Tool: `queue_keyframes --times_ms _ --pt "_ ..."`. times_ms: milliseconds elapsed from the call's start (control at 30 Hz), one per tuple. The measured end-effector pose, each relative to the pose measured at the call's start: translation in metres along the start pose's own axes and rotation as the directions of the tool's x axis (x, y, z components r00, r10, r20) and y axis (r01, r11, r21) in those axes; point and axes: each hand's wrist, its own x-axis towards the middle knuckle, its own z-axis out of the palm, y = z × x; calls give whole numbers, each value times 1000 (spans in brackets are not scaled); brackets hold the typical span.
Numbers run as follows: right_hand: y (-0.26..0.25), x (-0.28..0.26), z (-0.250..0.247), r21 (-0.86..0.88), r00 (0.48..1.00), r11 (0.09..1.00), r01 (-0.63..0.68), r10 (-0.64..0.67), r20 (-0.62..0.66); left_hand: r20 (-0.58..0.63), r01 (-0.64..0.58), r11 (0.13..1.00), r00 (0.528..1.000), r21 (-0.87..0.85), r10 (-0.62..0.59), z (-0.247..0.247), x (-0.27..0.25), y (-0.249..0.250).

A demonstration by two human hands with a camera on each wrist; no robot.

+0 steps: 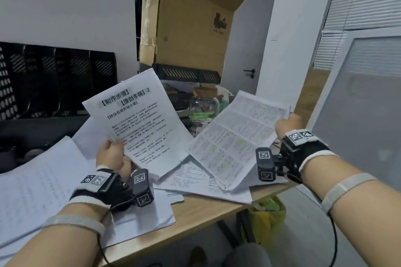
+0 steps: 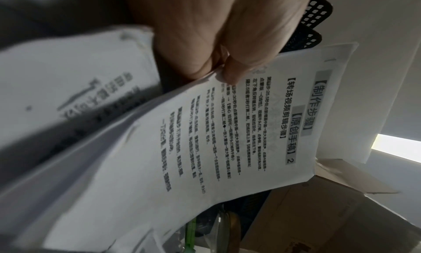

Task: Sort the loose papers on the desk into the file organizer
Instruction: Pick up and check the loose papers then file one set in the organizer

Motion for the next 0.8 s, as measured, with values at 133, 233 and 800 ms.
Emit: queue_keyframes --times_ms 133,233,800 --pt "2 -22 21 -332 984 941 -66 116 132 26 27 997 999 -79 -25 -6 0 8" --pt "-9 -41 44 -357 936 905 233 -109 336 -5 53 989 999 -137 -54 -9 1 23" --pt "-50 -80 194 375 768 924 82 -298 567 244 33 898 957 438 -154 -60 -61 95"
